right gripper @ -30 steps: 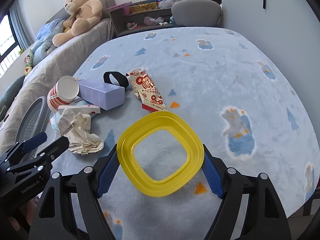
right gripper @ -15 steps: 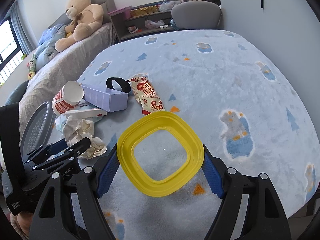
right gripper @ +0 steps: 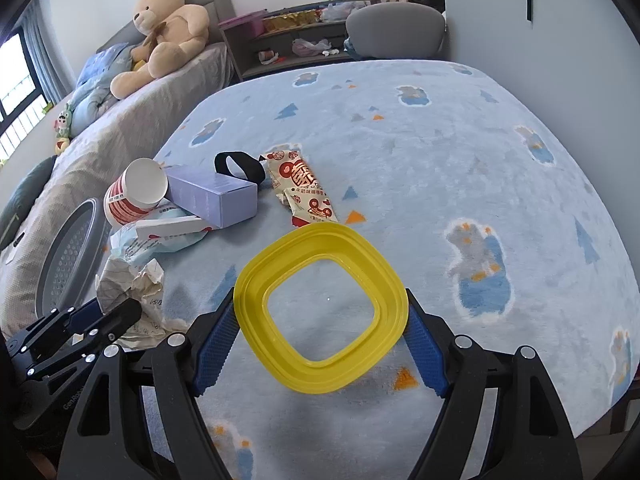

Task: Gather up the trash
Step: 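Grasp the crumpled paper with the left gripper while the right lifts the yellow container, then carry container and paper over the wastebasket and open both grippers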

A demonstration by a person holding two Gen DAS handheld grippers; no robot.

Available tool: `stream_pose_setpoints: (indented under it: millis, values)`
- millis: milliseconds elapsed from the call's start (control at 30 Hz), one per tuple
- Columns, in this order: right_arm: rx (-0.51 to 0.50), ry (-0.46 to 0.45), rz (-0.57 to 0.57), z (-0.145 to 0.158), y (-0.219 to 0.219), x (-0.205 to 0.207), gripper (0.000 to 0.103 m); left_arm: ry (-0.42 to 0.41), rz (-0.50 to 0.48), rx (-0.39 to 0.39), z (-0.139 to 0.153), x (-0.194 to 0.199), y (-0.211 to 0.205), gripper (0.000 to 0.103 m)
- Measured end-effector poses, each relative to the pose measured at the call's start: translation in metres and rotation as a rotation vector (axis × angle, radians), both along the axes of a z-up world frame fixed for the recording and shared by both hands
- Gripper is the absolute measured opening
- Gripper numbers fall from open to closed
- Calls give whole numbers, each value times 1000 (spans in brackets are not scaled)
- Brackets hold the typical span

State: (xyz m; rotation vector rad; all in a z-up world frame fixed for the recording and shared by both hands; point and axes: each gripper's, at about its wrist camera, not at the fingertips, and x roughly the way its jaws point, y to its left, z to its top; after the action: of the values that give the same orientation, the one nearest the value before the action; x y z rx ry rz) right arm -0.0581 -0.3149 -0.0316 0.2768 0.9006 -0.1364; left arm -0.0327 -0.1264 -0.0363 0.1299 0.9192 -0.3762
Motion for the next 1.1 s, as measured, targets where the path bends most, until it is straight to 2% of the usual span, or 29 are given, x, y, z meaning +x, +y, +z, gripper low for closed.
stream_pose_setpoints:
  millis: [367,600,767,1100]
  values:
    - [-26,4,14,-1,17,5,75,-27,31,-49,17,-3,29,27]
    - [-32,-7,53,5,37,12,75,-91,58,-41,37,-6,53,27]
    - [-66,-48,114,22,66,20,75,-128,92,-36,52,0,77,27]
    - [-24,-105,275,55,131,61,75,-180,200,-4,74,27,144,27]
